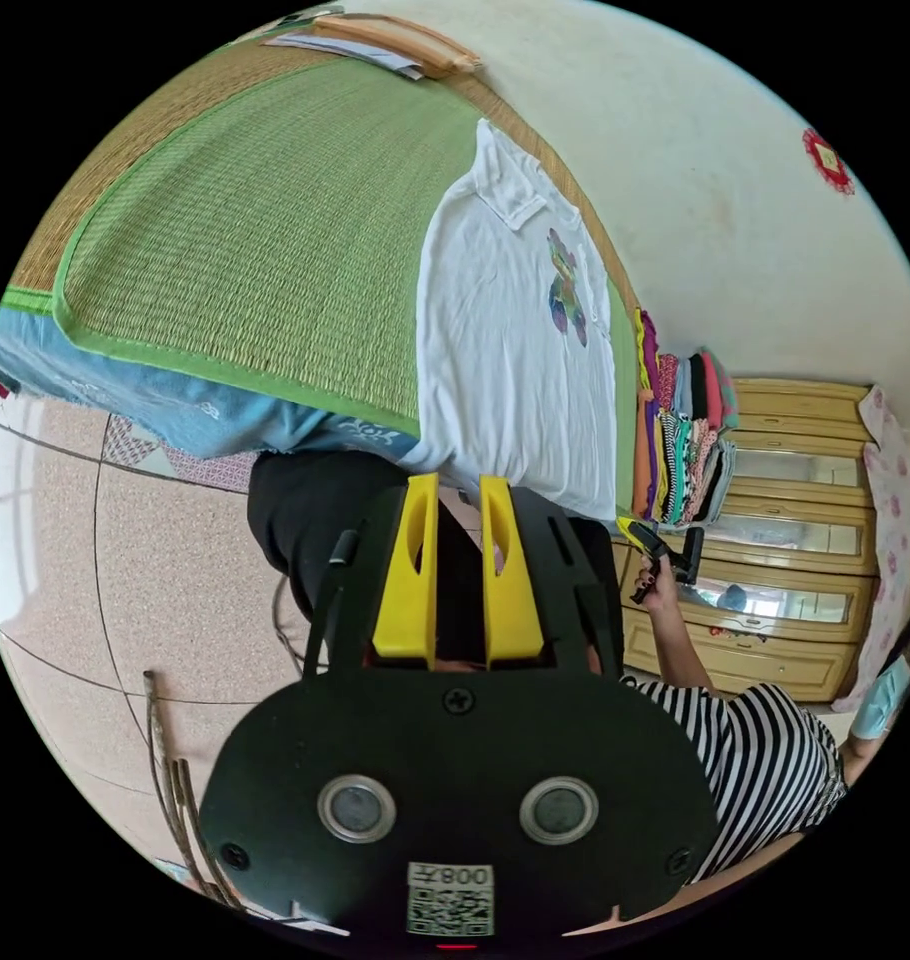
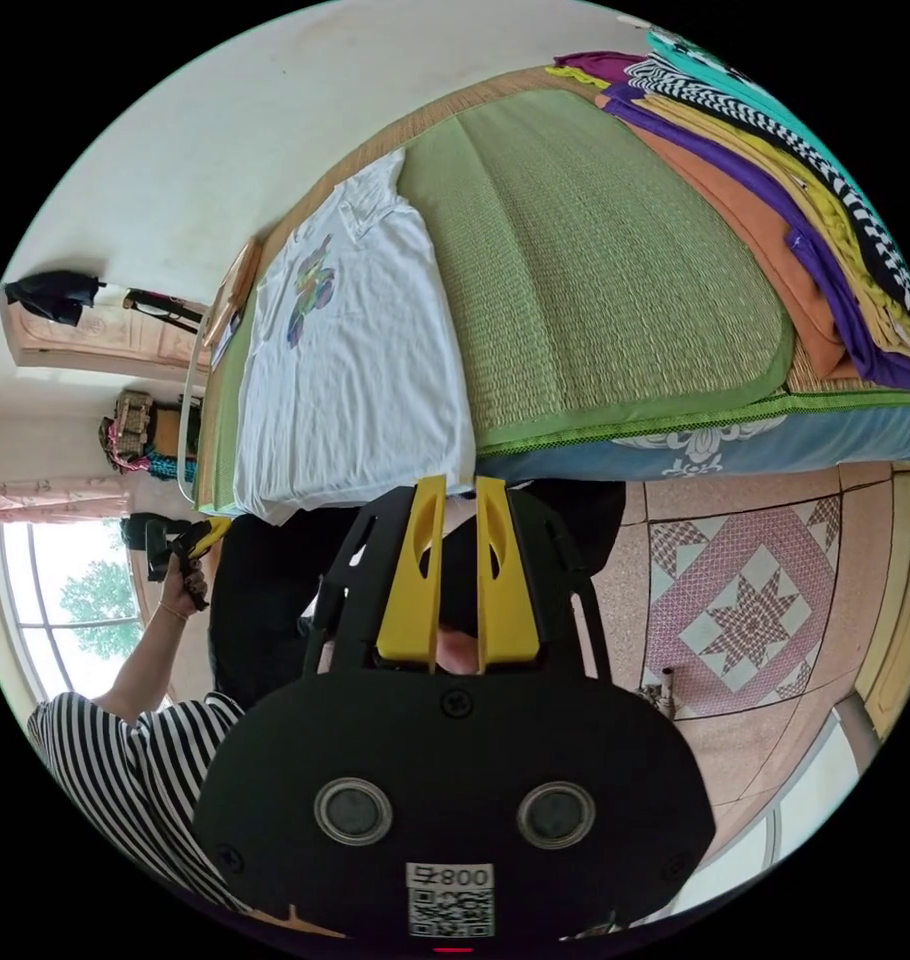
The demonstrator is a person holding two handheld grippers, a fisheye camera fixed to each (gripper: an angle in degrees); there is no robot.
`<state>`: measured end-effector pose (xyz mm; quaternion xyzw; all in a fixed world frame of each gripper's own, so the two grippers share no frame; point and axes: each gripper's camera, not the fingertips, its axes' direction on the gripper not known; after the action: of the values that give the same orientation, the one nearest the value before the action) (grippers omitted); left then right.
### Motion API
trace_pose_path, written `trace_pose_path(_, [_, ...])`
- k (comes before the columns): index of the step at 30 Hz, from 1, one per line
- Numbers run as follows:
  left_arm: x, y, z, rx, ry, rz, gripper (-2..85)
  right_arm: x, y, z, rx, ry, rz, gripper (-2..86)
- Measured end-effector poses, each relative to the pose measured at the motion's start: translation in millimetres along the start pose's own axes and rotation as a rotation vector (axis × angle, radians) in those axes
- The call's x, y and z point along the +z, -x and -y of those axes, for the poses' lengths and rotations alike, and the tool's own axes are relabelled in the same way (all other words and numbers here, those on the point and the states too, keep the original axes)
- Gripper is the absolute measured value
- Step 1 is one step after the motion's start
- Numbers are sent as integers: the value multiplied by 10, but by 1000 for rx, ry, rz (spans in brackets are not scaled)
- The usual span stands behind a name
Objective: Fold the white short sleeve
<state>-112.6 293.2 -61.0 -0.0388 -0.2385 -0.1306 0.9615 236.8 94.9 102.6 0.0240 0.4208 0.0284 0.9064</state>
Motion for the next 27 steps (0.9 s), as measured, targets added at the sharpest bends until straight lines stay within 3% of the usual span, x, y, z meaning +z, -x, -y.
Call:
trace_pose_path(16, [740,28,-301,32,190,256,76,-45,-304,-326,55,87,44,47])
trace_pose_path(27, [770,68,-869,81,212,240,15,-241,-494,-721,29,98,110,15])
